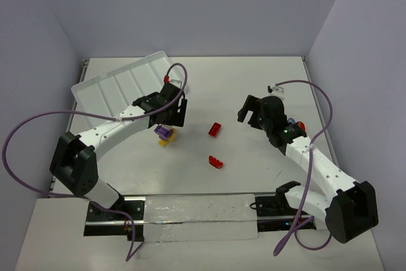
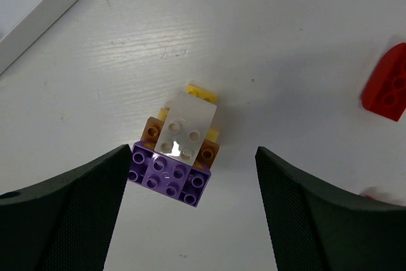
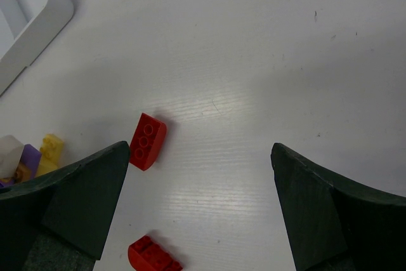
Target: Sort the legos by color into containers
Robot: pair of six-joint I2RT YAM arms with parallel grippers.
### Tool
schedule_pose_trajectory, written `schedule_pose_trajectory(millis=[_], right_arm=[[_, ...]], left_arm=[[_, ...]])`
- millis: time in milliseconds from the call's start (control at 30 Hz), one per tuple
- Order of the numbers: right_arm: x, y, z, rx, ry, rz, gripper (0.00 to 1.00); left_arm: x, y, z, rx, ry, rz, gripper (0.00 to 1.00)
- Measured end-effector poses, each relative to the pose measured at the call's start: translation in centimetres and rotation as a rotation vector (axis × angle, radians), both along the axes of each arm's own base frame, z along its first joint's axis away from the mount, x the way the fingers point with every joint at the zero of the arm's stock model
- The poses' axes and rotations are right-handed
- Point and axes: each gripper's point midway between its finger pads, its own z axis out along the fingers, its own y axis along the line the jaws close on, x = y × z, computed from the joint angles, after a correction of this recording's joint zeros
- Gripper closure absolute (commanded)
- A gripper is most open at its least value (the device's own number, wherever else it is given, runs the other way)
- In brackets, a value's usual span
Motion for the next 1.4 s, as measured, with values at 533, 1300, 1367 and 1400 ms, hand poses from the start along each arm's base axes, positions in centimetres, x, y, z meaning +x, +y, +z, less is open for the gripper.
schedule_pose_trajectory(millis=[533, 1300, 1367, 1400], right_arm=[[0.0, 0.1, 0.1, 0.007, -0.002, -0.001, 0.0], [-0.1, 0.0, -1.5, -0.016, 0.051, 0.0, 0.0], [-0.2, 0.0, -1.6, -0.018, 0.057, -0.001, 0.0], [-0.2, 0.0, -1.7, -0.018, 0.058, -0.001, 0.0]], left_arm=[[0.3, -0.6, -3.0, 0.137, 0.071, -0.219, 0.3], [1.8, 1.0, -5.1, 0.133, 0.11, -0.172, 0.48], [1.7, 1.0, -5.2, 0.129, 0.114, -0.171, 0.5], [1.7, 1.0, -5.2, 0.126, 0.114, -0.17, 0.52]])
